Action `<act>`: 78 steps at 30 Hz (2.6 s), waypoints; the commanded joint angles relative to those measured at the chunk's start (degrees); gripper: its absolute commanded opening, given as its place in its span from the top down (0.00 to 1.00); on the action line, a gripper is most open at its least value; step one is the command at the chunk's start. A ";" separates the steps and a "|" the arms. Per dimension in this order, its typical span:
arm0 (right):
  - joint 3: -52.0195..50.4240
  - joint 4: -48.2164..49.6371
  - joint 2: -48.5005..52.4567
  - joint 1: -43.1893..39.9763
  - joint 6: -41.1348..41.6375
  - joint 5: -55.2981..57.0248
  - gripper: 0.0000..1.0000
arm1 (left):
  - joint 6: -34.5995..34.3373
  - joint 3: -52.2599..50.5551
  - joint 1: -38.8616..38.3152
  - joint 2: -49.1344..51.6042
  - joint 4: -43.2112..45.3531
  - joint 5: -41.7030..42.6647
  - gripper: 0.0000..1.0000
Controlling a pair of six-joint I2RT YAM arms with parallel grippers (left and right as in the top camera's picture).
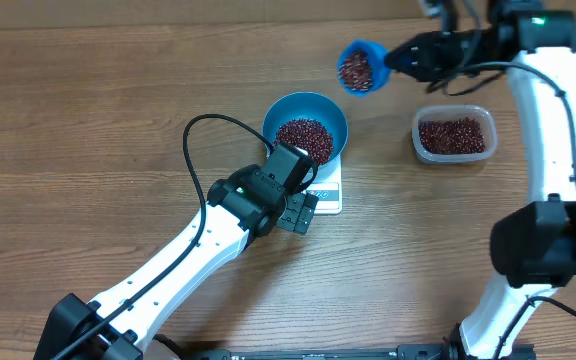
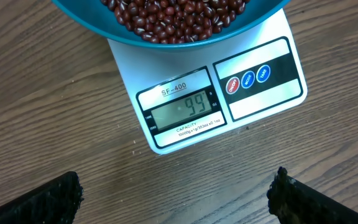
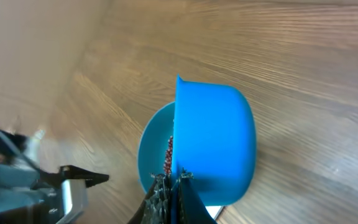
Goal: Scoop item into bowl and weigh 150g on scale
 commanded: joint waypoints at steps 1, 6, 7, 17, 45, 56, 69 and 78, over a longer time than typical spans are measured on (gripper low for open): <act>2.25 0.37 -1.36 6.16 -0.42 13.64 0.96 | 0.85 -0.46 0.26 0.31 0.04 -0.33 0.00; 2.25 0.48 -1.36 11.89 -0.28 23.71 0.96 | 0.83 -0.46 0.26 0.31 0.07 -0.33 0.00; 2.25 0.55 -1.36 12.92 -0.28 25.24 0.96 | 0.85 -0.46 0.26 0.31 0.07 -0.33 0.00; 2.23 1.01 -1.36 19.43 -0.33 31.87 0.96 | 0.83 -0.46 0.26 0.31 0.07 -0.33 0.01; 2.23 -0.50 -1.33 24.59 -7.56 34.40 0.96 | 0.83 -0.46 0.26 0.31 0.07 -0.33 0.00; 2.23 -0.48 -1.33 24.52 -5.84 34.42 0.96 | 0.83 -0.46 0.26 0.31 0.07 -0.31 0.00; 2.23 -0.66 -1.33 24.55 -5.86 34.40 0.96 | 0.83 -0.46 0.26 0.31 0.07 -0.33 0.00; 2.32 1.79 -1.38 24.55 -5.88 34.40 0.96 | 0.83 -0.46 0.26 0.31 0.07 -0.33 0.00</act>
